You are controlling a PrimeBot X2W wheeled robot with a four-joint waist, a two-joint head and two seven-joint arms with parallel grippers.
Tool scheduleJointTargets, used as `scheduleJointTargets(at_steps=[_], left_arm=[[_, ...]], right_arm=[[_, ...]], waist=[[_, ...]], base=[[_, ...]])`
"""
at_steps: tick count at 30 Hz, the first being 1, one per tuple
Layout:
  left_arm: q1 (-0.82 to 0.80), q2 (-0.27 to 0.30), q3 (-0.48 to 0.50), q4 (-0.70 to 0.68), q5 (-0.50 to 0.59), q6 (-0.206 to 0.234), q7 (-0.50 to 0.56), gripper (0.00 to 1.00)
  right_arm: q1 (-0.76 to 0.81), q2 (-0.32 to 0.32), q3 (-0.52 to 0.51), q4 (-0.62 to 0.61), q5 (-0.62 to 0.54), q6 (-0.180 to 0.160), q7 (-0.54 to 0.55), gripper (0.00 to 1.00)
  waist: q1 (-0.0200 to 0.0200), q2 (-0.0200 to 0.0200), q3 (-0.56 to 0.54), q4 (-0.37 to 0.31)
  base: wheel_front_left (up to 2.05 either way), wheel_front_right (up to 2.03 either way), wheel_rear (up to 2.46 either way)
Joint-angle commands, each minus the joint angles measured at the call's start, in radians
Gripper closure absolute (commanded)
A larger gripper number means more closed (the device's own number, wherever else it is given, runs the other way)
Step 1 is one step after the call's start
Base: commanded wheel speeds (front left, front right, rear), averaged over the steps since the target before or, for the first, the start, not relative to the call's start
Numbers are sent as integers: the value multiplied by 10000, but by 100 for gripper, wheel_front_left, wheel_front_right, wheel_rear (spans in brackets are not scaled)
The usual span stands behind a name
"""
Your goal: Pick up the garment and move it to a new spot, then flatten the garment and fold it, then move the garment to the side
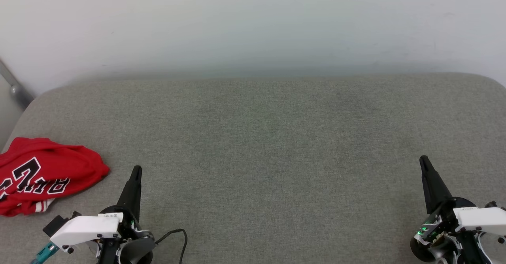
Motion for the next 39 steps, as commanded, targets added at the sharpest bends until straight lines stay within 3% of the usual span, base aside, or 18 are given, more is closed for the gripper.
scheduleJointTargets(at_steps=[1,10,19,30,39], left_arm=[[-1,0,-3,-1,3,0,0,0],[43,-9,-437,-68,65,2,-344,0],[-6,23,-859,-355,346,2,-761,0],[-36,74,-1233,-777,1644,2,-1235,0],[-72,135,-1430,-827,3499,1,-1579,0]], right_arm=[[0,0,0,-2,1,0,-3,0],[131,5,294,-64,-160,0,-383,0],[143,6,502,-314,-1096,0,-762,0],[156,-51,862,-767,-4002,0,-1233,0],[251,-32,921,-969,-6398,1,-1578,0]], waist=[[0,0,0,0],[0,0,19,11],[0,0,27,55],[0,0,29,143],[0,0,19,220]], base=[[0,0,0],[0,0,0],[0,0,0],[0,0,0],[0,0,0]])
